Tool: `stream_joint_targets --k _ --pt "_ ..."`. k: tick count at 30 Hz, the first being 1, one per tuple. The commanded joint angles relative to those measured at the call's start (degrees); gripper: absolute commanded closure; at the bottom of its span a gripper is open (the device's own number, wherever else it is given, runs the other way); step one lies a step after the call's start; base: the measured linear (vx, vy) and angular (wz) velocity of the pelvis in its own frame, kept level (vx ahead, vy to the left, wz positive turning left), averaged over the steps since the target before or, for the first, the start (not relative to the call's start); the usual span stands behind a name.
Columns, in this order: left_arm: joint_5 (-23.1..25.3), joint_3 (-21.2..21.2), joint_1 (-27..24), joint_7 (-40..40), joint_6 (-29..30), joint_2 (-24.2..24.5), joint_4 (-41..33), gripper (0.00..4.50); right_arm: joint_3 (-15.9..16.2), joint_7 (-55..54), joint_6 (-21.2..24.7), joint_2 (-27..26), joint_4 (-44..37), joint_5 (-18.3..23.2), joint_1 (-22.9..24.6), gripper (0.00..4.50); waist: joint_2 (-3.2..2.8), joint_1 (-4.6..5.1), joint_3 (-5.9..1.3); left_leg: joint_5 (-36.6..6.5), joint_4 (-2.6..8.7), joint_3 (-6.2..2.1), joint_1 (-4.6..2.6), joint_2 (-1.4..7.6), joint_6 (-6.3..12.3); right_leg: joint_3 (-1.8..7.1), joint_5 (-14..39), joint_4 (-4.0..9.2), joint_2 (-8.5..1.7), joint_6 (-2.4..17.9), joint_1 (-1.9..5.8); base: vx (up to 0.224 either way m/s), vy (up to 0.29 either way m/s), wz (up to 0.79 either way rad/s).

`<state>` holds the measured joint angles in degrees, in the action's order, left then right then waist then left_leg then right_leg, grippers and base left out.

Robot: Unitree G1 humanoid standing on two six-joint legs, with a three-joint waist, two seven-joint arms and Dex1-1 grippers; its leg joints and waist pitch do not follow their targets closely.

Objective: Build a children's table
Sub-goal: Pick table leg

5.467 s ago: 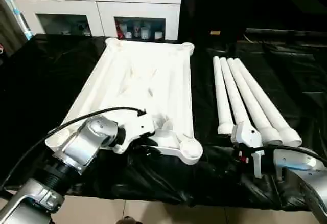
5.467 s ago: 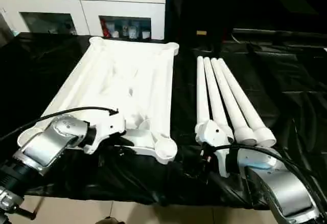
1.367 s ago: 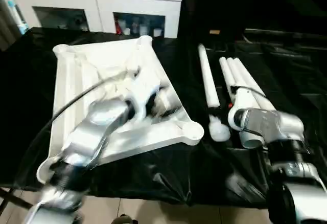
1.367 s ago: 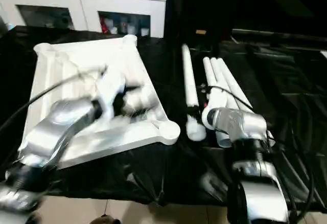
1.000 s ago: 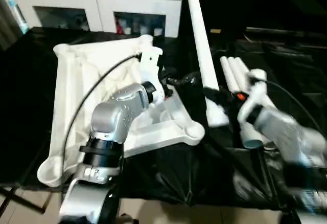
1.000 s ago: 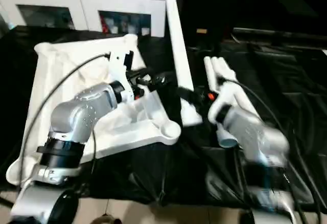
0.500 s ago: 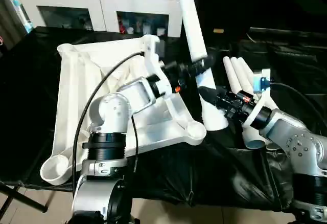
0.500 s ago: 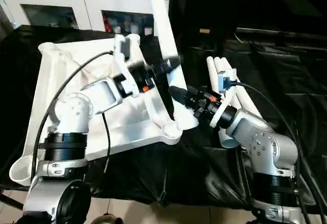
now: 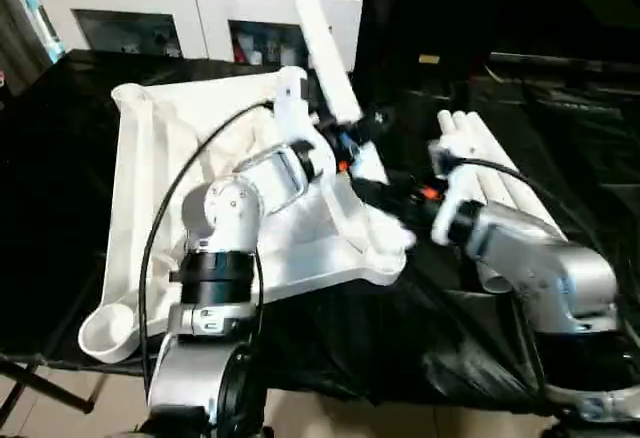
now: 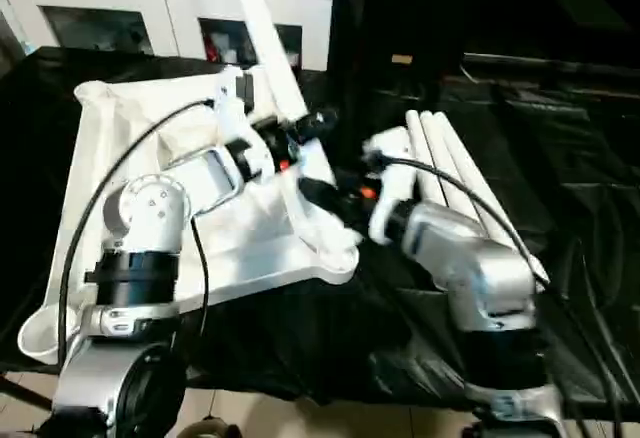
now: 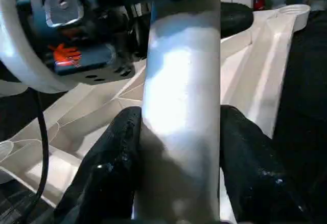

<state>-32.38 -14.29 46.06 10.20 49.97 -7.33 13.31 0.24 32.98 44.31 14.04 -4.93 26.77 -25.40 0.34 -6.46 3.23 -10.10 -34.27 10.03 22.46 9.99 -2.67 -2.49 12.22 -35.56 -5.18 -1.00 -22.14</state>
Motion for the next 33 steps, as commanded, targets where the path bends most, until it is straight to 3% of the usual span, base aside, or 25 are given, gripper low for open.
stream_joint_targets --k 1,10,15,29,30,33 --pt "0.16 0.31 2.17 -0.88 -0.34 -1.07 -0.15 1.72 0.91 -0.21 0.2 -0.08 -1.55 -0.12 -0.42 2.62 0.19 0.07 -4.18 -4.35 3.79 -0.91 -1.23 2.45 1.12 1.85 -2.24 3.65 -2.7 12.59 2.76 0.0 0.0 0.0" --pt "-0.42 0.26 2.23 -2.03 -0.87 -1.16 0.11 2.47 1.75 -0.68 0.63 0.3 -2.38 -0.5 0.12 2.63 0.27 0.0 -4.17 -3.57 3.67 -0.84 -1.21 2.47 1.99 1.81 -3.88 3.47 -2.82 13.72 2.93 0.0 0.0 0.0" --pt "-0.16 0.65 1.95 -2.24 -0.94 -1.01 -0.1 2.58 1.75 -0.45 0.8 0.33 -2.18 -0.3 -0.14 2.63 0.5 -0.02 -4.16 -3.57 3.65 -0.8 -1.21 2.47 2.05 1.83 -3.51 3.5 -2.84 13.64 2.93 0.0 0.0 0.0" --pt "-0.5 2.29 1.87 -0.09 -0.85 -0.03 -0.54 2.6 1.63 -0.15 0.69 1.84 -1.46 -0.74 -0.51 2.63 0.02 -0.03 -4.3 -2.97 3.48 -0.83 -1.24 2.38 2.06 1.8 -5.31 3.3 -2.76 14.03 3.03 0.0 0.0 0.0" --pt "-0.35 2.66 1.87 0.16 -0.91 0.03 -0.57 2.6 1.35 0.05 1.0 1.83 -1.47 -0.28 -0.47 2.07 0.08 -0.05 -4.32 -3.1 3.48 -0.83 -1.24 2.4 1.98 1.81 -5.17 3.32 -2.79 14.03 3.09 0.0 0.0 0.0" --pt "-0.18 4.65 1.55 2.6 -1.21 0.6 -1.48 2.6 0.44 0.75 2.39 1.68 -2.13 1.65 -0.22 1.93 0.06 -0.08 -4.37 -2.65 3.44 -0.84 -1.29 2.41 2.23 1.81 -5.57 3.24 -2.79 14.2 3.06 0.0 0.0 0.0"
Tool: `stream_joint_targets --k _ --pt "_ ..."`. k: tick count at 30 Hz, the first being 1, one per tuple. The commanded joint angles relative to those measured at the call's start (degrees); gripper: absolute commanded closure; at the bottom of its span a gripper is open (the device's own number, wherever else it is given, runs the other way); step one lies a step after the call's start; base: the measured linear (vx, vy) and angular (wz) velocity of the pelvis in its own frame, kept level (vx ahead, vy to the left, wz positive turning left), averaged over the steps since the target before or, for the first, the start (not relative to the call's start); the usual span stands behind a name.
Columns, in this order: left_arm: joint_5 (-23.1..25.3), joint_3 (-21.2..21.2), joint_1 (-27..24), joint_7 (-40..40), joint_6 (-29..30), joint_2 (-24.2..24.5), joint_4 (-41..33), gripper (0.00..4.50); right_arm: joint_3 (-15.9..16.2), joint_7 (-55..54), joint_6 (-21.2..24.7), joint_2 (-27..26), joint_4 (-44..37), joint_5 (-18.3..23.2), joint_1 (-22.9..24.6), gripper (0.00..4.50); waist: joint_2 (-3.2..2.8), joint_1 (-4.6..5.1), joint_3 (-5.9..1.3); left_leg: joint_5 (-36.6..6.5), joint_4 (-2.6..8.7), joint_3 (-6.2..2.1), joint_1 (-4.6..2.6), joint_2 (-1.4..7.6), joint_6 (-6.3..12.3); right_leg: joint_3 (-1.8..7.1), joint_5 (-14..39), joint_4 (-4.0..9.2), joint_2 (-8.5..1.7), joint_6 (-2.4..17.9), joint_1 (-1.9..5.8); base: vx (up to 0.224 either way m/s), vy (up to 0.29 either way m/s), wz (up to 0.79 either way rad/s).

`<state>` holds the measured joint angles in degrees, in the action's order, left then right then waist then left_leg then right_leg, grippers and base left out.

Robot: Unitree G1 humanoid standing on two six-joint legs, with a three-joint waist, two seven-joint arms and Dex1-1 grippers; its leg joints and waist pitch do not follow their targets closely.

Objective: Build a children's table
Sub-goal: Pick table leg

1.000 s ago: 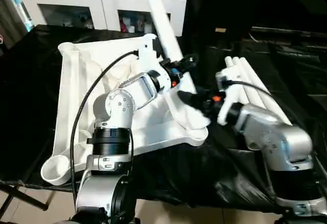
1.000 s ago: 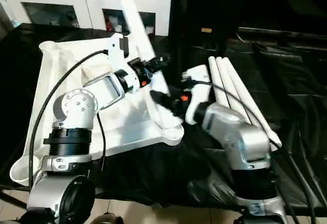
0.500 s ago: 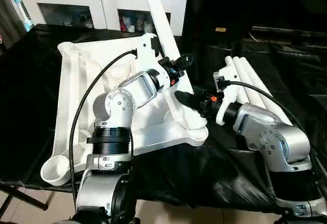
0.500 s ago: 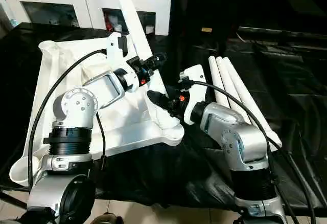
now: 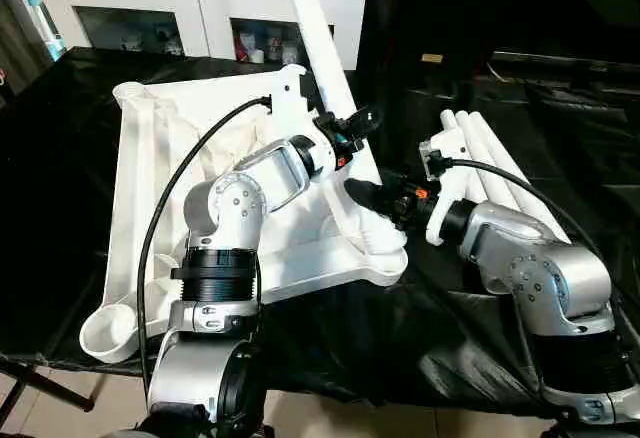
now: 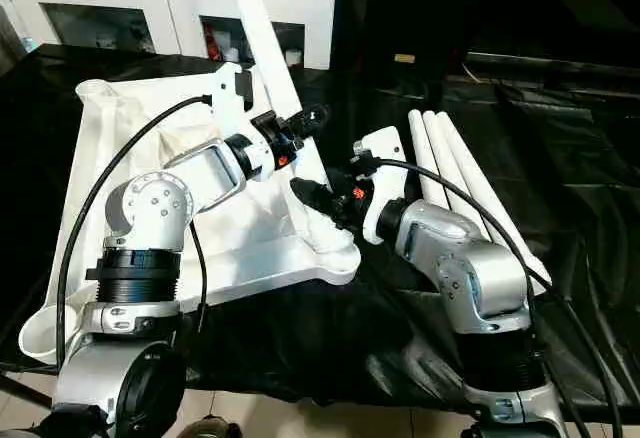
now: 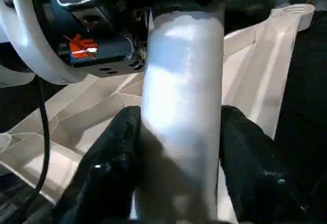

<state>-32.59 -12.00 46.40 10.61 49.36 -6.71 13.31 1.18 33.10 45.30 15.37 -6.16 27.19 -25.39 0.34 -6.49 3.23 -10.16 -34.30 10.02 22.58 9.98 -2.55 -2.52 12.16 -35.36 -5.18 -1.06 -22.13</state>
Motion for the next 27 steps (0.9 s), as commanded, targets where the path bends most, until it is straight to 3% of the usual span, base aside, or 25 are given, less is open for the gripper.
stream_joint_targets --k 1,3,4,7,9,11,12,13,14,18,24,27 --pt "-0.02 2.82 1.08 3.03 -0.72 0.22 -1.72 2.61 -0.5 0.81 1.58 0.39 -1.05 1.48 -0.19 1.74 0.05 -0.09 -4.37 -2.53 3.47 -0.82 -1.39 2.42 2.19 1.84 -5.46 3.02 -2.76 14.38 3.01 0.0 0.0 0.0" --pt "0.14 4.07 0.79 5.19 -1.2 1.09 -2.2 2.61 -0.51 1.24 1.71 0.65 -1.21 1.77 -0.13 1.6 0.19 -0.13 -4.38 -2.15 3.46 -0.83 -1.37 2.4 2.21 1.81 -5.99 3.01 -2.74 14.44 3.04 0.0 0.0 0.0" --pt "0.36 6.78 -0.05 11.2 -3.0 3.31 -3.32 2.61 -0.85 3.06 2.2 1.43 -1.58 3.2 0.09 1.53 0.38 -0.18 -4.37 -2.36 3.48 -0.77 -1.45 2.39 2.38 1.81 -5.55 3.06 -2.79 14.41 3.02 0.0 0.0 0.0" --pt "-0.07 9.8 -1.59 20.51 -5.33 6.66 -4.73 2.61 -2.09 8.23 3.43 2.88 -1.85 7.47 0.86 1.37 0.09 -0.11 -4.35 -2.48 3.51 -0.75 -1.37 2.57 2.5 1.84 -5.66 2.83 -2.82 14.62 3.01 0.0 0.0 0.0" --pt "-2.5 9.77 -2.33 27.02 -4.84 8.7 -5.08 2.61 -1.32 14.05 3.09 5.89 -1.8 8.77 2.11 1.35 0.45 -0.17 -4.35 -2.84 3.45 -0.62 -1.41 2.49 2.8 1.82 -5.59 2.87 -2.89 15.12 3.16 0.0 0.0 0.0" --pt "-4.37 9.53 -2.66 31.28 -4.29 9.94 -5.32 2.61 -0.6 17.71 2.93 7.98 -1.85 9.33 2.9 1.35 0.24 -0.36 -4.27 -3.11 3.44 -0.57 -1.35 2.46 2.93 1.84 -4.93 2.81 -2.9 15.43 3.16 0.0 0.0 0.0" --pt "-5.27 9.99 -2.95 34.52 -4.14 11.19 -5.62 2.62 -0.27 19.96 3.07 9.2 -2.11 9.84 3.32 1.35 0.5 -0.26 -4.26 -2.99 3.44 -0.61 -1.34 2.48 2.97 1.8 -5.16 2.74 -2.87 15.7 3.1 0.0 0.0 0.0" --pt "-5.27 9.99 -2.95 34.52 -4.14 11.19 -5.62 2.62 -0.27 19.96 3.07 9.2 -2.11 9.84 3.32 1.35 0.36 -0.26 -4.27 -3.56 3.46 -0.58 -1.41 2.51 3.16 1.82 -3.99 2.79 -2.96 15.71 3.0 0.0 0.0 0.0" --pt "-6.18 10.47 -3.2 37.18 -3.67 12.26 -5.81 2.62 -0.11 21.74 3.07 10.15 -2.45 10.45 3.59 1.35 0.58 -0.22 -4.21 -3.83 3.48 -0.57 -1.41 2.56 3.12 1.83 -3.33 2.88 -3.02 15.74 2.97 0.0 0.0 0.0" --pt "-10.72 12.54 -3.63 49.63 -0.61 16.45 -6.83 2.62 0.01 28.69 3.74 13.53 -3.77 14.18 3.29 1.35 0.51 -0.39 -4.01 -5.56 3.6 -0.48 -1.54 2.56 2.81 1.91 0.89 3.0 -3.01 15.77 2.78 0.0 0.0 0.0" --pt "-12.68 14.67 -3.36 54.1 1.19 17.21 -8.16 2.62 1.55 32.42 3.5 14.8 -3.29 14.41 2.5 1.35 0.5 -0.34 -3.8 -8.2 3.85 -0.52 -1.67 2.7 1.12 1.98 6.01 3.45 -3.2 15.31 2.6 0.0 0.0 0.0" --pt "-12.89 15.17 -2.86 54.88 0.98 16.51 -8.09 2.62 3.4 34.16 3.88 15.19 -2.84 14.09 2.14 1.72 0.68 -0.34 -3.8 -8.32 3.9 -0.55 -1.52 2.7 0.84 1.98 6.94 3.56 -3.28 14.87 2.68 0.0 0.0 0.0"
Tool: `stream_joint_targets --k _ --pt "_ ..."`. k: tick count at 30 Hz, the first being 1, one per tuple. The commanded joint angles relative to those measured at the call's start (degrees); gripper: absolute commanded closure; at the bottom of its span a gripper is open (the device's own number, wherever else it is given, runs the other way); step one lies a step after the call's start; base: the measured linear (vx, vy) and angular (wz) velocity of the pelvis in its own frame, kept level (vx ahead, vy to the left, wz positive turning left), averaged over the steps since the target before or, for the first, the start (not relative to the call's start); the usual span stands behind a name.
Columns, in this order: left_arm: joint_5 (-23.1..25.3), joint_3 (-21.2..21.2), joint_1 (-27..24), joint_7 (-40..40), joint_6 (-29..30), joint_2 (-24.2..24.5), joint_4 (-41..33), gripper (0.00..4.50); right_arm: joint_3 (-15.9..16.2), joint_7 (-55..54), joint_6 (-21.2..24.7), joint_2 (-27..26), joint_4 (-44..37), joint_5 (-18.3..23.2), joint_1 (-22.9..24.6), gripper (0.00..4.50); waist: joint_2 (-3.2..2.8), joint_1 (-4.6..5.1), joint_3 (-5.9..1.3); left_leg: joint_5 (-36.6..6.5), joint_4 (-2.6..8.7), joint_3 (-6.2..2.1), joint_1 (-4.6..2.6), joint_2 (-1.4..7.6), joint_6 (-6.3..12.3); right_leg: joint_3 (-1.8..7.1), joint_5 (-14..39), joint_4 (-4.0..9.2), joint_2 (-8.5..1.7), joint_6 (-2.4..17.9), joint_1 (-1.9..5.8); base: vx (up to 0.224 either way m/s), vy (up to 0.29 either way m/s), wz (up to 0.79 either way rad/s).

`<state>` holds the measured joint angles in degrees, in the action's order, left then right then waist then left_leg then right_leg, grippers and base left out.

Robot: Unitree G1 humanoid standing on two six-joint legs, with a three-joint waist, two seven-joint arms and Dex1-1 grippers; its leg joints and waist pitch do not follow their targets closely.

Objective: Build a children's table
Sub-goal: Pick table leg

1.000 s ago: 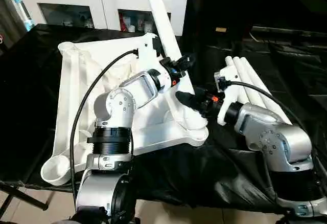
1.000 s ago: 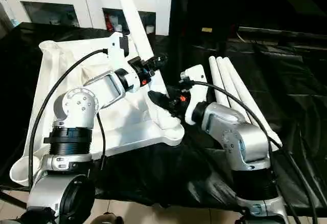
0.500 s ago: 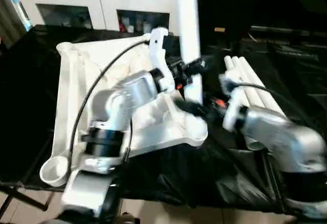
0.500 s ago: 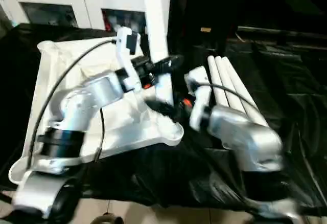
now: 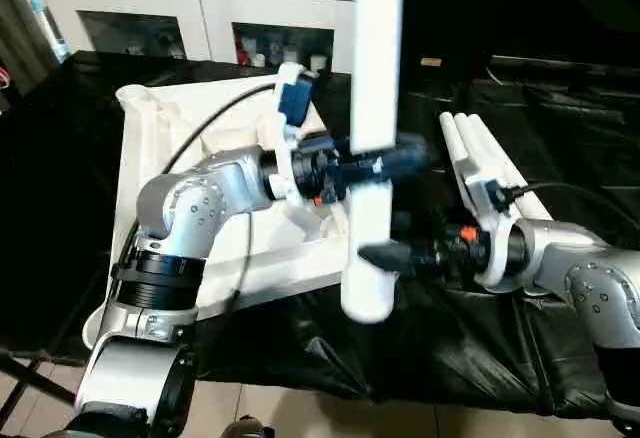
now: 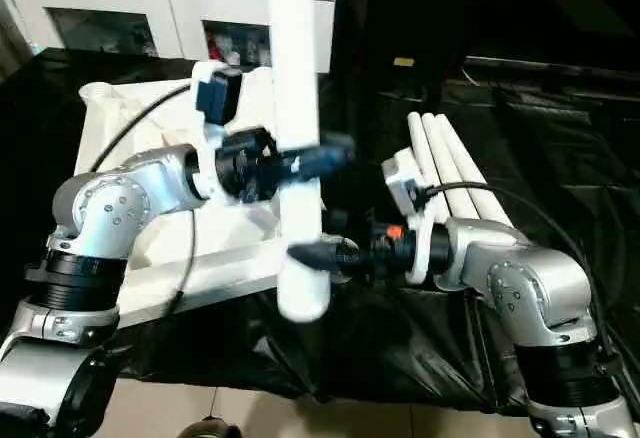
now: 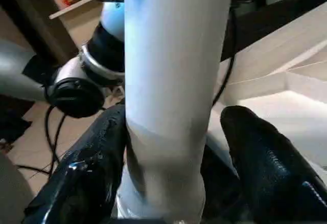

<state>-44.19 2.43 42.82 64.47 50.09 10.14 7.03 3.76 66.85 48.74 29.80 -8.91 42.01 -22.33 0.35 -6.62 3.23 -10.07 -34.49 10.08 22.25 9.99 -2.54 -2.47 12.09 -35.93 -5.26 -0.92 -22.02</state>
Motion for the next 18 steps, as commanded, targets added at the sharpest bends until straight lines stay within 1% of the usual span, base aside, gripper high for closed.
stream_joint_targets --k 1,2,3,4,7,8,10,12,18 --pt "-1.38 0.9 0.88 1.47 0.13 -0.27 -1.67 2.62 1.22 0.78 0.47 0.98 -0.03 -0.61 -0.96 1.75 0.64 -0.22 -3.82 -8.22 4.08 -0.63 -1.19 2.68 0.77 1.93 6.97 4.1 -3.18 14.59 2.56 0.0 0.0 0.0" --pt "-1.44 0.9 0.95 1.55 0.14 -0.27 -1.62 2.62 1.33 0.94 0.52 1.03 0.01 -0.52 -0.98 1.75 0.67 -0.22 -3.82 -8.12 4.07 -0.63 -1.19 2.67 0.82 1.94 6.93 4.11 -3.16 14.5 2.55 0.0 0.0 0.0" --pt "-1.63 0.93 1.16 2.01 0.22 -0.21 -1.52 2.62 1.69 1.54 0.75 1.2 0.18 -0.1 -1.08 1.91 0.65 -0.23 -3.86 -7.69 4.04 -0.64 -1.15 2.65 0.94 1.93 6.4 4.03 -3.14 14.52 2.57 0.0 0.0 0.0" --pt "-1.63 0.93 1.16 2.01 0.22 -0.21 -1.52 2.62 1.69 1.54 0.75 1.2 0.18 -0.1 -1.08 1.91 0.69 -0.27 -3.91 -7.15 4.01 -0.63 -1.17 2.64 1.17 1.93 5.72 3.96 -3.12 14.63 2.55 0.0 0.0 0.0" --pt "-1.79 1.05 1.25 2.35 0.33 -0.14 -1.48 2.62 1.94 2.11 0.93 1.27 0.46 0.43 -1.2 2.2 0.71 -0.28 -3.99 -6.43 3.9 -0.61 -1.15 2.64 1.68 1.9 4.17 3.79 -3.08 15.12 2.56 0.0 0.0 0.0" --pt "-2.02 1.05 1.21 2.55 0.47 -0.12 -1.63 2.62 2.12 2.49 1.01 1.31 0.62 0.55 -1.35 2.27 0.83 -0.27 -3.99 -6.3 3.88 -0.59 -1.12 2.61 1.8 1.88 4.01 3.78 -3.07 15.2 2.59 0.0 0.0 0.0" --pt "-2.22 0.94 1.17 2.68 0.67 -0.15 -1.76 2.62 2.28 2.76 1.01 1.33 0.81 0.58 -1.5 2.47 0.75 -0.3 -4.0 -6.24 3.88 -0.6 -1.13 2.62 1.85 1.86 4.11 3.75 -3.08 15.38 2.57 0.0 0.0 0.0" --pt "-2.3 0.9 1.12 2.71 0.79 -0.17 -1.88 2.62 2.34 2.8 0.99 1.28 0.94 0.62 -1.57 2.58 0.78 -0.31 -3.96 -6.42 3.88 -0.58 -1.12 2.61 1.83 1.87 4.53 3.79 -3.07 15.32 2.57 0.0 0.0 0.0" --pt "-2.31 0.97 0.88 2.2 0.98 -0.25 -1.91 2.62 1.93 1.89 1.1 0.43 0.96 0.97 -1.4 2.62 0.71 -0.33 -3.96 -6.85 3.91 -0.58 -1.21 2.63 1.45 1.89 5.3 3.86 -3.08 15.13 2.51 0.0 0.0 0.0"
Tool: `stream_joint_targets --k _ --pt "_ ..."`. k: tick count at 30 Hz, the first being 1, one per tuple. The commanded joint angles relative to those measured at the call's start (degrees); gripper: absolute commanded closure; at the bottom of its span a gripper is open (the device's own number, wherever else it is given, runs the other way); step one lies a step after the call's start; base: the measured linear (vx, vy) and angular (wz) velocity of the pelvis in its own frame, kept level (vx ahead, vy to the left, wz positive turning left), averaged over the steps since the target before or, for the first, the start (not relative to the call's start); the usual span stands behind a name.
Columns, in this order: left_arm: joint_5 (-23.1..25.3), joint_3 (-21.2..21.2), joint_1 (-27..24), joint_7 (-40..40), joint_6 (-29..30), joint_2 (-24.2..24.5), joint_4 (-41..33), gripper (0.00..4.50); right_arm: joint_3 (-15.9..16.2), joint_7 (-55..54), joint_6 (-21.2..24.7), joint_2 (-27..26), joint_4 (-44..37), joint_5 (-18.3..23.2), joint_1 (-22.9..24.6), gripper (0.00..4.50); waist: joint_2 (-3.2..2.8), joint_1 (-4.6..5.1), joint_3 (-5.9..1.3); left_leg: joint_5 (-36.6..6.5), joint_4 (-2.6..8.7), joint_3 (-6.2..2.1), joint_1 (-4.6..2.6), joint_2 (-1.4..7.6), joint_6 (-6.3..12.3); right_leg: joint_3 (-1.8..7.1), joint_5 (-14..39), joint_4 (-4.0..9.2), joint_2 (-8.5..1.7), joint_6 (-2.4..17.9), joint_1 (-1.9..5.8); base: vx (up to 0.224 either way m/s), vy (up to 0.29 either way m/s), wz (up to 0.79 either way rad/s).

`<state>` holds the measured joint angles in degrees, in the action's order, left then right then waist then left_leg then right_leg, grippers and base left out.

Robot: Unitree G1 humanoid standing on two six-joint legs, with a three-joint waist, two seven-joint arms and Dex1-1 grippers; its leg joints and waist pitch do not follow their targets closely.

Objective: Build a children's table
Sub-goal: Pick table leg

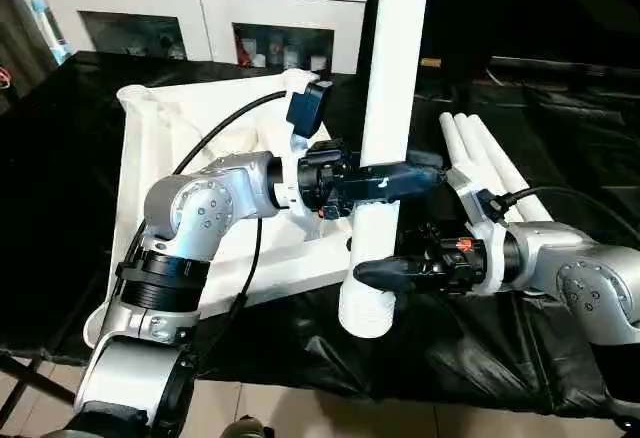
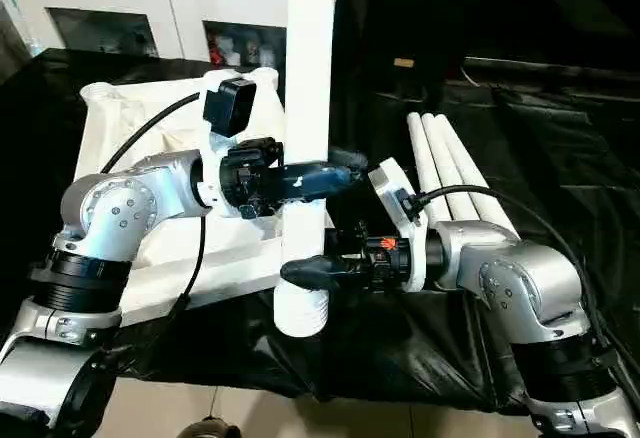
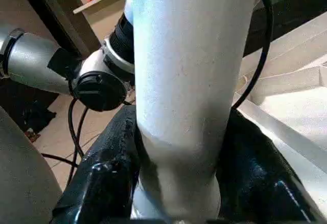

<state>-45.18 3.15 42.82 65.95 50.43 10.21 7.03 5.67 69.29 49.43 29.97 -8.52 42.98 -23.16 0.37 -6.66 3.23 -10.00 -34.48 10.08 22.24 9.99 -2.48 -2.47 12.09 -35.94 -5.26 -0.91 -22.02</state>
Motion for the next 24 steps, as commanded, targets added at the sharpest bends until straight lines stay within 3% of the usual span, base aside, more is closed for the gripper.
stream_joint_targets --k 1,5,10,14,16,17,19,22,24 --pt "-1.03 0.02 1.03 -0.37 0.61 -0.47 -1.51 2.06 -0.1 -0.94 0.33 0.1 0.52 0.04 -0.5 2.62 0.7 -0.28 -3.99 -6.85 3.92 -0.61 -1.16 2.62 1.37 1.87 5.14 3.84 -3.07 15.1 2.55 0.0 0.0 0.0" --pt "0.1 -0.29 1.17 -1.94 -0.74 -0.86 -0.76 1.71 -0.7 -2.25 0.02 -0.55 0.42 0.01 -0.47 2.62 0.65 -0.28 -4.01 -6.54 3.89 -0.61 -1.15 2.64 1.35 1.87 4.34 3.78 -3.06 15.31 2.54 0.0 0.0 0.0" --pt "6.74 -0.57 1.4 -11.2 -6.3 -2.46 0.97 1.43 -2.6 -9.48 -3.51 -3.41 0.46 -3.26 -0.64 2.62 0.62 -0.18 -4.04 -6.96 3.95 -0.68 -1.18 2.72 0.4 1.91 4.95 3.97 -3.12 14.09 2.49 0.0 0.0 0.0" --pt "11.91 -1.75 2.83 -22.44 -8.21 -4.21 4.09 1.43 -3.17 -17.98 -6.1 -6.55 2.51 -7.68 -2.21 2.62 0.62 -0.1 -4.12 -6.92 3.91 -0.68 -1.21 2.48 -0.34 1.85 4.98 4.04 -3.01 13.36 2.5 0.0 0.0 0.0" --pt "14.53 -3.95 4.15 -31.8 -8.71 -5.98 6.18 1.43 -3.06 -24.02 -7.42 -8.74 4.0 -11.0 -3.36 2.62 0.42 0.09 -4.2 -6.06 3.88 -0.77 -1.1 2.45 -0.86 1.84 3.39 3.85 -2.87 13.27 2.48 0.0 0.0 0.0" --pt "16.5 -5.7 5.15 -38.85 -9.16 -7.46 7.62 1.43 -3.08 -27.73 -8.23 -10.3 4.68 -12.87 -4.03 2.62 0.66 0.09 -4.22 -5.98 3.84 -0.75 -1.16 2.39 -0.72 1.82 3.09 3.91 -2.87 13.19 2.57 0.0 0.0 0.0" --pt "17.09 -6.25 5.48 -41.03 -9.22 -7.89 8.06 1.43 -3.16 -28.86 -8.59 -10.88 4.82 -13.37 -4.23 2.62 0.63 0.05 -4.24 -5.64 3.82 -0.83 -1.0 2.35 -0.65 1.78 2.12 3.79 -2.93 13.04 2.75 0.0 0.0 0.0" --pt "22.07 -7.67 6.51 -52.32 -12.02 -10.28 10.02 1.43 -3.33 -36.65 -9.07 -14.98 6.31 -16.5 -6.2 2.63 0.65 0.17 -4.35 -4.15 3.77 -0.89 -0.9 2.31 0.2 1.8 -0.47 3.64 -2.73 12.34 2.85 0.0 0.0 0.0" --pt "22.52 -8.54 6.89 -55.3 -12.96 -11.32 10.81 1.43 -3.5 -39.1 -9.02 -16.37 6.92 -17.32 -6.97 2.63 0.62 0.28 -4.37 -4.12 3.72 -0.87 -0.96 2.24 0.36 1.78 -1.01 3.69 -2.74 12.6 2.81 0.0 0.0 0.0"
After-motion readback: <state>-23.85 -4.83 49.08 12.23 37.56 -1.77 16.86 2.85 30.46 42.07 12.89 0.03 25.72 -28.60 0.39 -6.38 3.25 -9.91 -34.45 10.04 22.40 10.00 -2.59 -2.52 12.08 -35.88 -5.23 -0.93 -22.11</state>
